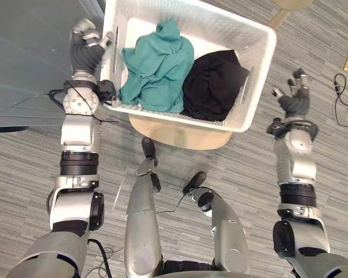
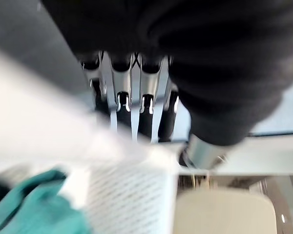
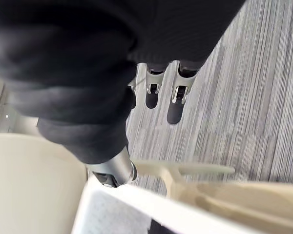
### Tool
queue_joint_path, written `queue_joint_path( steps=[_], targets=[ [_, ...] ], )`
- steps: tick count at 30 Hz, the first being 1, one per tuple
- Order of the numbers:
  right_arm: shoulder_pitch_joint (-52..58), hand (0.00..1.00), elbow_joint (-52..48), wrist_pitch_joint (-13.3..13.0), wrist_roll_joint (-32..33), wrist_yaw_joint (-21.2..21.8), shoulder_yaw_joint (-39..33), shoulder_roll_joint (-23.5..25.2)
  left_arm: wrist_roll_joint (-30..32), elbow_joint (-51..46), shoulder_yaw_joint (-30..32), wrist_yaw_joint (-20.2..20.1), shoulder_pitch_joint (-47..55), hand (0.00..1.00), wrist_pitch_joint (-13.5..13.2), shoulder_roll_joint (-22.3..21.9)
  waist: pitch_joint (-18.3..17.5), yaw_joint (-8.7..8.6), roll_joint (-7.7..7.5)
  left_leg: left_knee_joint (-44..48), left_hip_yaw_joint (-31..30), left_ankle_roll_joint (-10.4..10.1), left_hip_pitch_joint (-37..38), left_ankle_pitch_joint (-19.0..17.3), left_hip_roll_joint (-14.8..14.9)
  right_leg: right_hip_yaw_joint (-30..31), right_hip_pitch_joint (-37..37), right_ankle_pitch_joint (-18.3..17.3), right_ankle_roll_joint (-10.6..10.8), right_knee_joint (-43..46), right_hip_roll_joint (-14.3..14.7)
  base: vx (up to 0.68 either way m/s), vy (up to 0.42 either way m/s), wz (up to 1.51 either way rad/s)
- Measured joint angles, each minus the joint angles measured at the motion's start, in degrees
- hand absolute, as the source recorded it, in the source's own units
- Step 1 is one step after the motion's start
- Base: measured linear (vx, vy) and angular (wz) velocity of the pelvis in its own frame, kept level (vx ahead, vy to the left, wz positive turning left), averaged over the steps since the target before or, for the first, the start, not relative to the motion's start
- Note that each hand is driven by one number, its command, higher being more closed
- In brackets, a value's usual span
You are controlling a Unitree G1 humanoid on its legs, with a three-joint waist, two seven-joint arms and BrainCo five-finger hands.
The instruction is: Pick up the laundry basket with both hands and put the clothes into the washing machine.
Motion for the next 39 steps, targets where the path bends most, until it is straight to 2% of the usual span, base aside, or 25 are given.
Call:
queue_joint_path(
  steps=[3, 6, 11, 16, 19, 22, 25, 28, 30, 32, 34, 35, 37, 38, 39],
  targets=[
    [0.6, 0.0, 0.0, 0.0, 0.0, 0.1, -0.8, -1.1, -2.1, -0.2, -3.2, -3.6, 0.0, 0.0, -0.3, 4.6, 0.0, 0.17, 0.0, 0.0, 0.6, 0.1, -0.2, -0.1, 0.3, 0.0, -0.4, 0.0, 0.0, -0.1, 0.0, 0.02, -0.019, -0.08],
    [0.9, 0.0, 0.1, 0.0, 0.1, 0.8, -0.7, -0.9, -5.2, -1.3, -7.1, -7.3, 0.0, 0.0, -1.3, 7.1, 0.0, 0.31, 0.01, 0.7, 0.5, 0.3, -1.0, -0.2, 0.5, -0.2, -0.9, 0.0, 0.0, -0.1, 0.1, 0.03, -0.015, -0.02],
    [2.1, 0.0, 0.6, 0.0, 0.1, 1.3, -0.7, -0.9, -5.8, -1.3, -8.5, -8.0, 0.0, 0.0, -1.7, 7.9, 0.0, 0.41, 0.02, 1.1, 0.5, 0.7, -1.2, -0.1, 0.6, -0.3, -0.9, 0.0, 0.0, -0.1, 0.1, 0.05, -0.014, 0.0],
    [3.8, 0.0, 0.5, -0.1, 0.0, 1.3, -0.7, -0.5, -2.3, -1.3, -8.4, -7.7, 0.1, 0.0, -1.7, 7.9, 0.1, 0.4, 0.11, 1.4, 0.6, 0.7, -1.1, -0.1, 0.8, -0.2, -0.8, 0.0, 0.0, 0.1, 0.1, 0.03, -0.011, -0.01],
    [6.5, 0.0, -1.1, -0.1, -0.2, 1.3, -0.7, 0.1, -1.9, -5.7, -4.8, -6.9, 5.4, 0.0, -1.9, 5.5, 0.2, 0.3, 0.4, 2.2, 0.9, 0.3, 0.6, -0.5, 1.0, 0.1, 0.4, -0.3, 0.0, 1.4, -0.4, 0.01, -0.004, -0.01],
    [11.3, 0.0, -2.9, -0.2, -0.9, 1.5, -0.7, 1.9, -1.8, -9.7, -0.7, -6.4, 14.9, 0.0, -2.8, 3.4, 0.2, 0.41, 0.46, 2.7, 1.6, -0.3, 4.9, -1.5, 0.9, 0.6, 4.0, -2.1, 0.1, 2.7, -1.1, 0.02, -0.045, 0.06],
    [18.4, 0.0, -2.9, -0.5, -2.6, 2.8, -0.5, 2.8, -1.8, -13.4, 3.4, -5.8, 29.1, 0.0, -5.1, 0.5, 0.0, 0.63, 0.8, 3.0, 2.1, -1.3, 10.7, -3.1, 0.9, 1.2, 9.2, -4.8, 0.1, 3.9, -1.6, -0.01, -0.083, 0.08],
    [22.5, 0.0, 2.8, -0.9, -4.7, 3.9, 0.4, 3.9, -2.6, -13.5, 3.9, -6.1, 39.2, 0.0, -6.3, -2.7, -0.3, 0.64, 1.42, 2.2, 1.6, -1.4, 14.7, -3.0, 0.7, 1.4, 12.9, -6.1, 0.2, 3.8, -1.1, 0.01, -0.118, 0.11],
    [25.2, 0.0, 8.1, -0.8, -5.5, 4.6, 0.9, 5.1, -3.1, -13.5, 3.9, -6.8, 46.0, 0.0, -6.3, -6.2, -0.9, 0.55, 2.23, -0.4, 0.9, -2.3, 17.5, -1.8, -0.2, 1.0, 15.2, -6.3, 0.1, 2.9, -0.7, 0.03, -0.105, 0.18],
    [29.9, 0.0, 11.6, -0.7, -6.8, 5.2, 0.8, 6.9, -5.4, -11.9, 3.8, -7.3, 51.2, 0.0, -6.7, -11.5, -3.4, 0.25, 3.65, -3.4, -0.4, -2.1, 18.9, 0.1, -1.4, -0.8, 16.7, -6.8, 0.2, 2.1, -0.7, 0.07, -0.121, 0.41],
    [34.8, 0.0, 14.7, -0.3, -6.9, 6.0, 0.8, 9.0, -7.1, -7.3, 3.7, -7.3, 55.2, 0.0, -6.9, -15.8, -6.8, -0.1, 4.99, -4.8, -0.8, -0.8, 20.6, 0.7, -1.9, -3.0, 19.4, -7.5, -0.2, 1.8, -0.4, 0.11, -0.127, 0.47],
    [36.2, 0.0, 14.9, -0.3, -6.9, 6.2, 0.7, 10.0, -7.2, -6.5, 3.9, -7.4, 56.7, 0.0, -6.9, -17.0, -8.2, -0.43, 4.86, -5.1, 0.0, -0.1, 21.3, -0.1, -2.0, -4.0, 20.4, -7.1, -0.7, 0.5, -0.9, 0.09, -0.089, 0.29],
    [37.5, 0.0, 14.4, -0.4, -6.9, 6.3, 0.5, 11.9, -7.4, -6.3, 4.3, -7.4, 59.8, 0.0, -6.9, -19.2, -8.9, -1.24, 4.75, 11.2, 3.3, 1.3, 20.8, -8.6, 1.9, -4.3, 23.2, -6.9, -1.0, -0.3, -0.8, 0.06, -0.028, 0.0],
    [39.3, 0.0, 13.8, -0.4, -6.9, 6.3, 0.6, 12.9, -7.4, -4.6, 4.2, -7.8, 62.3, 0.0, -6.9, -21.0, -9.9, -1.59, 5.27, 19.9, 4.5, 0.6, 23.0, -13.6, 3.8, -4.3, 25.8, -6.9, -1.0, -0.4, -0.8, 0.04, 0.045, -0.16],
    [41.4, 0.0, 13.8, -0.3, -6.9, 6.3, 0.7, 13.5, -7.4, -1.9, 3.8, -8.6, 63.7, 0.0, -6.9, -22.5, -12.5, -1.75, 5.4, 23.2, 4.7, -1.2, 24.4, -15.8, 4.9, -3.9, 26.6, -6.9, -1.0, -0.2, -0.7, 0.02, 0.08, -0.15]
  ],
)
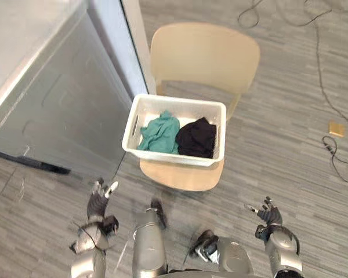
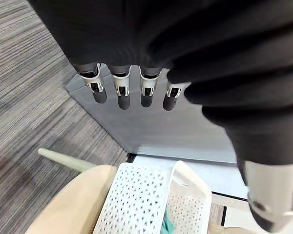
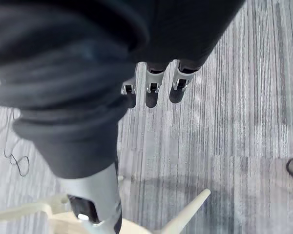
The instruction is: Pick up the laundry basket with both hands and put the clothes into the washing machine.
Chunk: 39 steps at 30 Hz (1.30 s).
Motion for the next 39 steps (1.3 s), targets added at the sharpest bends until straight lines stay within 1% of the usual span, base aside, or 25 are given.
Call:
queue_joint_path(
  steps=[1, 3, 5, 6, 8, 10, 11, 12, 15, 16, 19, 21, 22, 24, 25, 26, 27, 28, 29, 30, 31, 33, 35, 36, 39],
  targets=[
    [0.8, 0.0, 0.0, 0.0, 0.0, 0.0, 0.0, 0.2, 0.0, 1.5, 0.0, 0.0, 0.3, 0.0, 0.0, -0.7, -1.6, 0.02, 0.65, -0.1, 0.0, -0.4, -0.1, -0.2, -0.2, 0.2, 0.0, 0.0, 0.0, 0.3, 0.0, 0.01, 0.128, -0.09],
    [1.3, 0.0, 1.4, 0.1, 0.4, 0.0, -0.1, 2.4, 0.4, 6.4, -1.5, 0.2, 0.3, 0.0, 0.2, -1.3, -4.8, -1.8, -1.89, -7.3, -1.4, -3.0, 2.2, 0.8, -4.7, 0.2, -0.5, 1.5, 1.0, -1.5, -1.7, 0.01, 0.087, 0.23],
    [-0.2, 0.0, 2.2, 0.1, 1.1, 0.0, 0.1, 2.7, 0.7, 8.7, -3.6, 0.2, 0.0, 0.0, 0.6, -2.4, -5.0, -2.67, -1.34, -9.7, -1.3, -4.8, 3.5, -2.4, -5.1, 0.9, -1.8, 2.6, 0.7, -0.6, -2.0, -0.04, 0.133, -0.04],
    [-1.8, 0.0, 3.3, 0.1, 1.2, 0.0, 0.1, 2.9, 0.7, 11.4, -4.7, 0.3, -0.8, 0.0, 0.8, -2.7, -5.0, -2.69, -1.3, -12.0, -0.6, -2.8, 4.5, -3.8, -6.2, 2.0, -3.4, 2.6, 0.7, 1.4, -3.2, -0.11, 0.205, -0.27],
    [-3.5, 0.0, 5.3, 0.2, 1.2, 0.0, 0.1, 2.8, 0.7, 15.4, -6.3, 0.3, -3.1, 0.0, 1.0, -2.7, -4.7, -2.72, -2.47, -14.8, 1.0, -1.3, 5.8, -2.8, -9.2, 3.8, -4.8, 3.2, 1.6, 2.6, -6.2, -0.1, 0.177, -0.11],
    [-3.8, 0.0, 6.3, 0.3, 1.2, 0.0, 0.2, 2.8, 1.6, 15.8, -6.7, 0.6, -3.3, 0.0, 0.9, -2.8, -4.6, -2.99, -2.44, -15.1, 1.8, -0.4, 7.0, -2.1, -11.1, 5.3, -4.4, 4.9, 3.2, 2.1, -7.5, -0.08, 0.169, -0.16],
    [-4.2, 0.0, 7.7, 0.3, 1.2, 0.0, 0.8, 2.8, 2.5, 15.8, -5.5, 0.8, -3.2, 0.0, 0.8, -2.9, -4.6, -2.55, -2.37, -15.4, 3.6, 0.5, 8.2, -1.6, -11.3, 6.6, -5.2, 6.9, 2.4, 2.0, -7.6, -0.17, 0.236, -0.54],
    [-5.3, 0.0, 8.1, 0.4, 1.2, 0.1, 1.3, 3.3, 2.8, 15.7, -3.7, 1.4, -2.5, 0.0, 0.4, -3.3, -4.9, -2.01, -1.48, -18.0, 6.7, 3.5, 9.3, -1.6, -10.6, 8.0, -4.7, 8.2, 3.0, 1.8, -6.6, -0.17, 0.201, -0.61],
    [-5.9, 0.0, 8.1, 0.3, 1.2, 0.6, 3.5, 5.1, 2.8, 15.6, -1.8, 1.6, -2.3, 0.0, 0.5, -2.6, -4.5, -0.78, -2.13, -18.7, 10.2, 5.1, 11.7, -1.8, -10.9, 11.0, -6.3, 5.2, 3.0, 22.4, -8.7, -0.18, 0.13, -0.47],
    [-6.1, 0.0, 8.0, 0.1, 1.2, 1.3, 4.9, 5.6, 2.8, 15.3, -0.9, 1.6, -2.1, 0.0, 0.4, -2.6, -4.8, -0.26, -2.56, -18.7, 10.2, 6.1, 10.8, -1.1, -11.4, 13.0, -4.9, 4.6, 4.5, 29.3, -7.6, -0.21, -0.002, -0.12],
    [-5.7, 0.0, 8.3, -0.1, 2.0, 1.3, 6.4, 6.2, 2.6, 14.3, 0.0, 1.8, -0.7, 0.0, 0.4, -3.0, -6.8, 1.21, -3.62, -17.9, 9.9, 6.9, 7.3, 0.7, -12.5, 19.0, -1.6, 2.6, 8.2, 29.8, -3.9, -0.19, -0.041, 0.12],
    [-5.9, 0.0, 8.7, -0.3, 3.0, 1.1, 8.2, 5.7, 2.6, 14.1, 0.9, 2.6, 0.5, 0.0, 0.2, -4.2, -8.1, 2.32, -5.03, -17.9, 9.7, 7.7, 3.0, 3.0, -14.2, 23.4, 1.7, 1.5, 6.4, 19.8, -2.0, -0.26, -0.096, 0.22],
    [-7.6, 0.0, 10.6, -0.8, 3.6, 1.0, 9.5, 4.4, 2.6, 14.5, 1.5, 3.3, 0.6, 0.0, 0.4, -5.0, -8.3, 3.41, -5.08, -18.5, 9.6, 8.1, 0.2, 5.3, -14.7, 24.4, 3.9, -5.1, 6.0, 10.6, 0.1, -0.35, -0.151, 0.16],
    [-10.9, 0.0, 14.6, -1.3, 5.1, 0.6, 11.7, 1.6, 2.1, 15.3, 1.4, 4.1, 1.6, 0.0, 0.5, -6.8, -8.4, 5.0, -3.57, -23.0, 8.6, 8.4, -2.9, 11.9, -14.9, 23.5, 5.7, -9.1, 4.9, -2.1, 3.4, -0.47, -0.187, 0.06],
    [-11.4, 0.0, 15.2, -1.3, 5.1, 0.4, 12.3, 1.1, 1.9, 15.8, 1.5, 4.2, 1.9, 0.0, 0.5, -6.8, -8.2, 4.87, -2.86, -24.9, 7.7, 8.2, -3.0, 14.1, -14.9, 23.3, 6.3, -9.3, 4.6, -4.6, 4.6, -0.49, -0.174, 0.32],
    [-11.5, 0.0, 15.8, -1.4, 5.1, -0.1, 12.7, 0.4, 1.5, 16.7, 1.9, 4.4, 2.4, 0.0, 0.5, -6.9, -7.9, 4.4, -0.85, -28.8, 5.0, 6.9, -2.4, 18.3, -14.9, 21.9, 7.5, -9.0, 3.9, -7.3, 7.1, -0.47, -0.153, 0.66],
    [-11.4, 0.0, 16.9, -1.4, 5.1, -0.5, 12.6, -0.6, 0.4, 16.9, 2.5, 4.8, 3.0, 0.0, 0.3, -7.4, -7.7, 4.37, 0.14, -34.4, 2.3, 0.1, -0.8, 23.2, -15.3, 19.7, 7.5, -7.8, 1.9, -7.3, 8.3, -0.45, -0.128, 0.7],
    [-11.2, 0.0, 17.0, -1.4, 5.1, -0.5, 12.6, -0.8, 0.2, 16.9, 2.6, 5.2, 2.9, 0.0, 0.1, -7.1, -7.5, 4.41, -0.44, -36.2, 2.1, -3.1, -0.3, 23.9, -15.3, 18.6, 7.3, -7.3, 1.0, -7.6, 8.5, -0.39, -0.087, 0.77],
    [-11.0, 0.0, 16.7, -1.4, 5.0, -0.5, 12.5, -1.1, -0.1, 17.8, 2.7, 5.5, 3.1, 0.0, 0.0, -6.9, -7.4, 4.18, 0.32, -32.9, 3.1, -2.4, -1.4, 20.9, -14.8, 15.5, 7.3, -6.2, -0.8, -8.6, 8.7, -0.32, -0.093, 1.01],
    [-10.4, 0.0, 16.3, -1.7, 5.0, -0.6, 12.5, -1.8, 0.0, 18.6, 2.8, 5.5, 3.0, 0.0, 0.0, -6.9, -7.5, 3.22, -0.09, -25.3, 3.8, 1.2, -2.5, 18.1, -14.5, 11.8, 6.9, -5.1, -1.8, -9.4, 8.1, -0.29, -0.105, 1.09],
    [-10.0, 0.0, 16.2, -1.7, 5.0, -0.5, 12.5, -2.1, 0.0, 19.1, 2.8, 5.5, 3.0, 0.0, 0.0, -6.9, -7.4, 3.27, -0.27, -21.1, 4.1, 2.0, -2.8, 16.4, -14.0, 10.7, 6.5, -4.4, -2.1, -9.6, 7.7, -0.26, -0.119, 1.07],
    [-7.7, 0.0, 15.4, -1.7, 5.0, -0.4, 12.7, -2.3, 0.0, 20.9, 2.9, 5.6, 2.5, 0.0, 0.0, -6.9, -7.7, 3.23, -0.2, -7.0, 4.2, 0.8, -0.9, 5.5, -10.1, 6.0, 5.5, -2.1, -2.5, -11.0, 6.8, -0.23, -0.074, 0.9],
    [-5.3, 0.0, 13.7, -1.7, 4.9, -0.3, 13.4, -2.3, 0.0, 22.2, 2.9, 5.7, 2.4, 0.0, 0.0, -6.9, -8.0, 2.5, 0.24, -2.5, 4.5, 1.0, 2.5, 1.9, -7.0, 1.6, 5.3, -1.8, -2.8, -10.0, 5.8, -0.14, 0.005, 1.2],
    [-4.2, 0.0, 12.6, -1.6, 4.7, -0.1, 13.8, -1.8, 0.0, 22.3, 2.9, 6.1, 2.2, 0.0, 0.0, -6.8, -8.2, 1.07, 0.57, -2.6, 6.8, 1.0, 6.4, 0.0, -3.7, -2.8, 4.4, -1.8, -2.9, -7.1, 4.0, -0.09, 0.063, 1.66],
    [-2.5, 0.0, 9.5, -1.7, 4.4, -0.1, 13.6, -1.1, 0.3, 22.3, 2.1, 6.7, 0.3, 0.0, -0.1, -6.8, -9.5, -0.87, 0.57, -9.3, 10.8, -0.7, 11.8, 0.8, -1.0, -11.3, 3.6, -1.8, -2.9, -3.5, -0.1, -0.07, 0.155, 1.73]
  ],
)
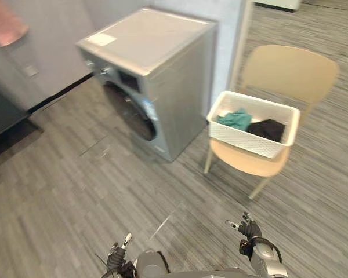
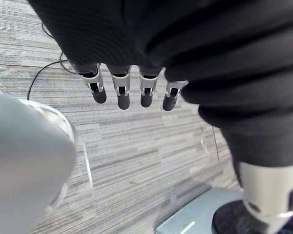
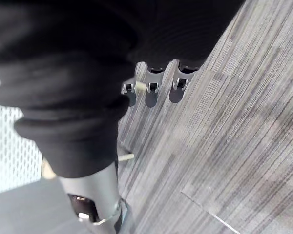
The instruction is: Pick up the laundry basket with both hands and put the clothes into the washing machine.
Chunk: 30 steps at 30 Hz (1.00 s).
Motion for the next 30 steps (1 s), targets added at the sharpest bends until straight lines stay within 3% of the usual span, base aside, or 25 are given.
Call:
queue_joint_path(
  steps=[1, 2, 3, 4, 6, 7, 8, 9, 10, 12, 14, 16, 17, 18, 19, 22, 23, 24, 25, 26, 27, 28, 30],
  targets=[
    [0.0, 0.0, -0.4, 0.0, 0.0, 0.0, 0.0, 0.0, 0.1, 0.0, -0.5, 0.1, -0.4, 0.0, -0.1, 0.0, -0.3, -0.48, 0.25, -3.0, 0.1, -1.1, 0.6, 0.7, 0.0, -1.6, 0.0, 0.0, 0.0, 0.5, -0.6, -0.05, 0.237, 2.01],
    [-0.2, 0.0, -1.1, -0.1, 0.0, -0.1, -0.2, 0.0, 0.2, -0.1, -2.3, 0.1, -1.2, 0.0, -0.4, 0.0, -1.0, -0.62, 0.77, -9.4, -0.2, -4.6, 1.0, 1.1, -1.4, -4.9, 0.1, 0.0, 0.0, 1.8, -1.9, -0.05, 0.221, 1.66],
    [-0.5, 0.0, -1.3, -0.1, 0.0, -0.1, -0.2, 0.4, 0.2, -0.1, -3.1, 0.1, -1.6, 0.0, -0.4, 0.2, -1.3, -0.57, 0.68, -11.7, -0.6, -4.7, 1.0, 0.9, -2.8, -6.4, 0.2, 0.1, 0.1, 2.6, -3.2, -0.05, 0.347, 2.29],
    [-1.3, 0.0, -2.3, -0.2, 0.0, 0.0, -0.3, 1.7, 0.4, -0.3, -5.3, 0.1, -1.7, 0.0, -0.4, 0.4, -1.8, -0.3, -1.04, -15.1, -2.7, -2.4, 0.7, 2.5, -6.7, -9.4, 1.2, 2.1, 2.5, 4.3, -6.5, -0.02, 0.291, 1.64],
    [-1.9, 0.0, -2.3, -0.4, 0.0, 0.0, -0.8, 2.4, 0.4, -1.2, -6.2, 0.0, -0.5, 0.0, -0.4, 0.4, -2.2, -0.09, -1.9, -15.8, -4.6, -1.3, 1.1, 3.2, -8.9, -10.2, 3.1, 3.5, 3.2, 5.8, -8.4, 0.02, 0.318, 1.53],
    [-2.6, 0.0, -2.3, -0.6, 0.0, 0.0, -1.0, 3.3, 2.0, -3.5, -8.1, -0.1, 1.1, 0.0, -0.5, 0.8, -2.6, -0.04, -2.8, -16.2, -7.1, 0.1, 2.5, 4.0, -11.6, -9.8, 5.2, 5.7, 2.3, 10.4, -12.2, 0.06, 0.284, 1.38],
    [-2.5, 0.0, -2.4, -0.6, 0.1, 0.0, -1.0, 3.4, 2.6, -4.1, -9.0, -0.3, 1.8, 0.0, -0.5, 1.0, -2.7, -0.07, -2.78, -16.5, -8.1, 0.6, 3.4, 3.9, -12.5, -8.4, 5.0, 7.0, 0.3, 13.4, -13.6, 0.09, 0.267, 1.19],
    [-2.8, 0.0, -3.0, -0.8, 0.1, 0.1, -1.0, 3.4, 3.7, -5.0, -10.4, -0.5, 2.5, 0.0, -0.7, 1.1, -2.8, -0.22, -2.05, -16.9, -10.0, 1.7, 4.1, 3.3, -13.2, -3.0, 2.8, 6.8, -2.4, 17.8, -14.9, 0.08, 0.191, 0.98],
    [-3.0, 0.0, -4.4, -1.4, 0.1, 0.1, -0.9, 3.4, 4.8, -5.7, -11.1, -1.2, 1.9, 0.0, -0.8, 1.3, -2.5, -0.6, -1.18, -17.5, -12.6, 2.3, 4.1, 2.9, -13.6, 7.8, -2.0, 3.3, -1.3, 19.5, -12.3, 0.11, 0.19, 1.03],
    [-3.8, 0.0, -5.0, -2.2, 0.2, 0.0, -0.7, 3.5, 4.7, -7.2, -11.1, -1.6, 1.5, 0.0, -0.9, 1.3, -2.1, -0.65, -0.9, -19.4, -15.0, 2.5, 4.9, 3.0, -13.7, 22.5, -10.4, 1.1, 1.4, 19.6, -6.5, 0.12, 0.132, 0.79],
    [-4.0, 0.0, -5.1, -2.3, 0.6, -0.2, 0.4, 3.6, 4.6, -8.3, -11.1, -1.7, 1.4, 0.0, -1.4, 1.5, -1.9, -1.16, -1.17, -22.2, -15.0, 2.4, 7.1, 2.9, -13.8, 22.9, -14.7, 1.3, 1.9, 16.3, -5.1, 0.1, 0.023, 0.49],
    [-5.3, 0.0, -5.1, -2.4, 0.6, -0.8, 1.3, 4.0, 4.6, -8.4, -11.3, -1.8, 0.8, 0.0, -1.5, 1.9, -1.7, -2.15, -1.24, -23.9, -15.0, 0.5, 8.0, 0.7, -13.6, 17.7, -17.1, 4.4, 2.0, 7.7, -5.4, 0.1, -0.065, 0.43],
    [-6.8, 0.0, -5.1, -2.4, 0.7, -1.2, 1.8, 4.3, 4.6, -8.6, -12.3, -2.0, -0.4, 0.0, -1.5, 3.2, -0.9, -1.69, -2.69, -23.7, -14.6, -0.3, 8.2, 0.3, -14.3, 14.4, -17.5, 8.9, 1.6, -0.8, -6.0, 0.11, -0.158, 0.24],
    [-7.7, 0.0, -5.1, -2.5, 0.7, -1.2, 3.2, 4.3, 4.6, -8.9, -13.0, -2.5, -0.8, 0.0, -1.5, 4.1, -0.2, -1.82, -3.84, -22.8, -15.4, -1.9, 8.7, -1.0, -14.6, 13.4, -16.6, 15.4, -0.3, -3.6, -5.6, 0.12, -0.187, 0.16],
    [-7.9, 0.0, -5.1, -2.6, 0.6, -1.2, 3.7, 4.2, 4.6, -9.0, -13.1, -2.6, -0.9, 0.0, -1.5, 4.3, -0.2, -1.74, -3.39, -22.8, -15.8, -2.7, 9.0, -1.7, -14.2, 13.4, -16.5, 16.2, -0.5, -3.4, -5.0, 0.15, -0.211, 0.11],
    [-7.9, 0.0, -6.7, -2.6, 0.6, -1.1, 6.1, 3.2, 4.6, -9.2, -13.3, -2.6, -1.4, 0.0, -1.5, 2.6, -0.4, -1.87, 0.71, -17.4, -16.5, -5.5, 7.4, -5.8, -8.0, 13.3, -16.0, 12.6, -0.5, -3.5, 0.1, 0.2, -0.185, -0.18],
    [-8.0, 0.0, -6.9, -2.5, 0.5, -1.1, 7.0, 3.4, 4.6, -9.3, -13.0, -2.5, -2.0, 0.0, -1.5, 2.5, -0.2, -1.76, 1.81, -6.9, -17.0, -6.0, 4.4, -6.4, -4.7, 12.9, -14.7, 11.4, -1.4, -4.8, 3.4, 0.22, -0.223, -0.29],
    [-8.2, 0.0, -6.9, -2.3, 0.5, -1.2, 7.5, 3.4, 4.5, -9.2, -12.9, -2.5, -2.5, 0.0, -1.5, 2.4, 0.2, -1.62, 2.06, 1.9, -17.1, -5.4, 2.1, -5.8, -2.6, 13.0, -13.8, 10.9, -2.1, -5.0, 4.9, 0.22, -0.226, -0.46],
    [-8.2, 0.0, -6.9, -2.2, 0.5, -1.4, 8.0, 3.4, 4.4, -9.2, -12.8, -2.5, -2.5, 0.0, -1.5, 2.3, 0.3, -1.59, 2.13, 12.3, -15.8, -2.0, -0.6, -3.3, 1.6, 13.7, -11.7, 10.2, -3.0, -5.8, 7.7, 0.23, -0.228, -0.6],
    [-8.1, 0.0, -6.9, -2.2, 0.4, -1.5, 8.6, 3.4, 4.1, -9.2, -12.8, -2.4, -2.1, 0.0, -1.5, 2.1, 0.4, -1.42, 2.08, 17.6, -15.1, -0.8, -1.2, 0.1, 4.4, 15.1, -9.7, 10.0, -3.3, -6.8, 9.8, 0.29, -0.232, -0.97],
    [-8.2, 0.0, -7.2, -2.2, 0.3, -1.5, 9.1, 3.4, 4.1, -9.1, -12.7, -2.2, -1.7, 0.0, -1.5, 1.8, 0.6, -0.56, 1.86, 23.7, -13.7, -0.6, -2.0, 1.0, 7.2, 17.1, -7.6, 9.8, -3.8, -8.1, 11.4, 0.34, -0.169, -1.14],
    [-8.1, 0.0, -7.9, -2.2, 0.0, -1.6, 9.1, 3.4, 4.0, -9.2, -12.6, -2.1, -1.9, 0.0, -1.5, 1.7, 0.8, -0.49, 0.9, 29.1, -10.7, 0.4, -3.4, 0.1, 8.4, 19.6, -6.0, 9.9, -3.6, -9.8, 12.0, 0.28, -0.09, -1.01],
    [-8.1, 0.0, -8.7, -2.2, 0.0, -1.6, 9.1, 3.4, 4.0, -9.3, -12.4, -1.8, -2.2, 0.0, -1.5, 1.5, 1.1, -0.41, 0.02, 29.6, -7.8, 1.5, -4.5, -0.7, 8.8, 21.3, -4.8, 10.8, -3.8, -11.8, 12.2, 0.2, -0.04, -0.59]
  ],
)
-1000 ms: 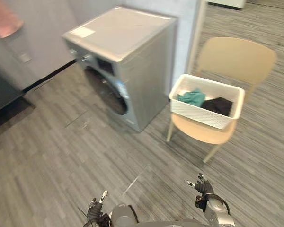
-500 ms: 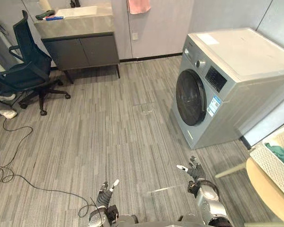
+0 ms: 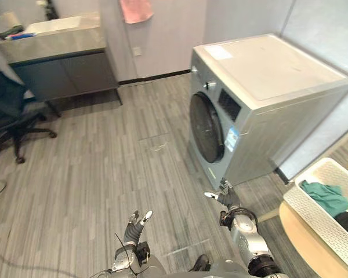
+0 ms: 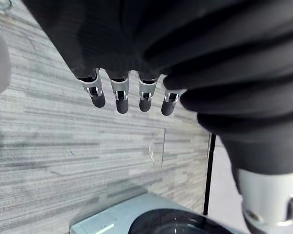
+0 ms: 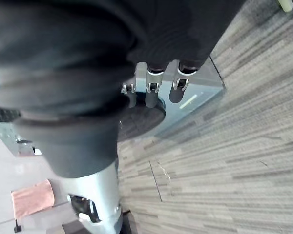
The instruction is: Pick up the laundry basket with both hands and put the clothes into the washing machine.
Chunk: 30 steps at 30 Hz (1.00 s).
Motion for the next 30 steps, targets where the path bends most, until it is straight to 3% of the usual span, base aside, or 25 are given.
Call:
queue_joint_path(
  steps=[4, 7, 10, 12, 13, 14, 15, 16, 19, 20, 22, 24, 26, 27, 30],
  targets=[
    [-0.8, 0.0, -0.4, 0.0, -1.9, 0.1, 2.7, 0.0, -1.9, -1.0, 0.4, 0.8, 0.0, 0.0, 0.0, -0.4, 0.4, 0.26, -0.47, -15.5, 0.2, -1.5, -1.1, -2.1, -0.3, 4.9, 4.1, 2.3, 0.0, -5.1, 1.7, 0.18, 0.037, -0.62],
    [-2.8, 0.0, -0.4, 0.0, -2.2, 0.2, 5.9, 0.1, -2.4, -4.2, 0.4, 1.7, 1.4, 0.0, 0.0, -0.5, 0.9, 1.11, -1.12, -33.3, -8.0, -4.2, -1.7, -1.6, -4.6, 9.5, 5.3, 2.5, 0.5, -6.0, 1.3, 0.17, 0.225, -0.79],
    [-4.9, 0.0, 1.5, 0.0, -2.1, 0.2, 7.4, 0.4, -3.8, -5.0, 2.7, 2.0, 1.9, 0.0, -0.3, -1.2, 1.7, 1.85, -1.2, -50.0, -23.5, -9.1, -1.5, 1.8, -10.5, 13.7, 6.9, 0.5, 4.1, -5.4, -0.4, 0.13, 0.313, -0.57],
    [-5.9, 0.0, 2.5, -0.1, -2.0, 0.2, 8.2, 0.7, -4.0, -5.0, 3.6, 2.9, 3.2, 0.0, -0.4, -1.6, 2.0, 1.94, -0.02, -51.2, -29.2, -9.7, -0.9, 2.0, -10.9, 15.9, 6.8, -0.9, 6.3, -3.6, -0.5, 0.15, 0.462, -0.7],
    [-6.7, 0.0, 3.3, -0.1, -1.7, 0.2, 9.1, 1.5, -4.5, -4.9, 4.6, 3.1, 4.5, 0.0, -0.4, -1.8, 2.3, 2.34, 0.63, -47.8, -32.2, -13.1, -0.8, 4.5, -12.1, 18.7, 6.7, -2.7, 9.1, -1.3, -1.3, 0.15, 0.472, -0.84],
    [-6.7, 0.0, 3.7, -0.1, -1.7, 0.3, 9.3, 2.0, -4.5, -4.9, 4.9, 3.2, 4.7, 0.0, -0.4, -1.7, 2.4, 2.98, 0.3, -46.1, -32.1, -12.9, -0.9, 4.7, -13.1, 19.5, 6.6, -3.0, 9.8, -0.9, -2.1, 0.18, 0.484, -0.87],
    [-6.7, 0.0, 4.7, -0.1, -1.6, 0.4, 9.7, 2.7, -4.5, -5.0, 5.6, 3.3, 5.2, 0.0, -0.6, -0.6, 1.9, 3.6, -1.24, -43.3, -31.4, -11.9, -1.7, 4.1, -15.1, 20.5, 6.2, -3.4, 11.4, -0.5, -4.3, 0.2, 0.456, -0.37],
    [-6.6, 0.0, 4.6, -0.2, -1.6, 1.1, 10.5, 3.1, -4.5, -4.9, 5.6, 3.3, 5.2, 0.0, -0.6, 0.4, 1.1, 3.03, -3.0, -39.7, -30.4, -9.7, -3.8, 2.2, -17.7, 20.3, 5.7, -3.9, 13.0, 0.0, -7.0, 0.21, 0.447, -0.14],
    [-6.7, 0.0, 4.6, -0.4, -1.7, 1.5, 8.6, 3.3, -4.7, -4.8, 2.0, 2.9, 3.5, 0.0, -0.8, 1.0, 0.8, 3.17, -3.49, -30.3, -27.8, -6.4, -6.7, -4.2, -22.0, 20.7, 4.3, -5.1, 15.2, 4.6, -12.0, 0.2, 0.393, -0.15],
    [-6.6, 0.0, 4.7, -0.4, -1.7, 1.5, 8.2, 3.3, -4.6, -4.5, 0.8, 2.7, 3.2, 0.0, -0.8, 1.3, 0.8, 3.13, -3.09, -29.7, -26.0, -5.3, -6.5, -5.4, -22.8, 20.6, 2.0, -4.8, 14.3, 8.7, -13.8, 0.22, 0.437, -0.65],
    [-6.6, 0.0, 4.6, -0.1, -2.2, 1.1, 6.1, 3.4, -3.1, -4.5, -1.5, 1.0, 2.6, 0.0, -0.4, 2.3, 1.0, 3.0, -2.65, -30.1, -20.7, -2.0, -5.0, -5.7, -23.9, 18.3, -6.1, -3.1, 6.1, 22.9, -18.9, 0.19, 0.359, -0.77],
    [-6.7, 0.0, 4.6, 0.2, -3.0, 0.3, 5.2, 3.5, -2.3, -4.9, -2.3, 0.3, 2.4, 0.0, -0.1, 3.2, 1.2, 2.92, -2.8, -30.8, -16.9, -1.1, -1.9, -5.7, -24.1, 14.3, -9.3, -3.2, 5.5, 31.5, -21.7, 0.21, 0.263, -0.7],
    [-7.5, 0.0, 4.6, 0.2, -5.8, -0.8, 4.7, 3.5, -1.6, -6.3, -2.2, 0.3, 3.2, 0.0, -0.1, 3.3, 1.4, 3.26, -2.54, -33.6, -13.8, -0.6, 2.0, -5.4, -24.0, 3.2, -9.0, -3.9, 4.5, 34.6, -24.1, 0.2, 0.149, -0.78],
    [-9.5, 0.0, 4.6, 0.2, -7.1, -1.2, 4.4, 3.4, -1.6, -7.9, -2.2, 0.3, 3.7, 0.0, -0.1, 3.3, 1.6, 3.2, -2.34, -35.0, -12.9, -0.5, 2.8, -5.4, -23.7, -4.2, -9.3, -4.7, 3.5, 34.1, -24.9, 0.13, 0.039, -0.62],
    [-14.6, 0.0, 3.8, 0.3, -10.7, -3.4, 2.5, 2.6, -1.7, -8.7, -2.6, 0.3, 1.7, 0.0, -0.1, 3.2, 3.7, 3.34, -2.0, -35.1, -11.4, -0.5, 2.1, -5.4, -21.8, -11.2, -10.7, -6.1, 4.6, 26.5, -23.7, 0.06, -0.048, -0.44]
  ],
)
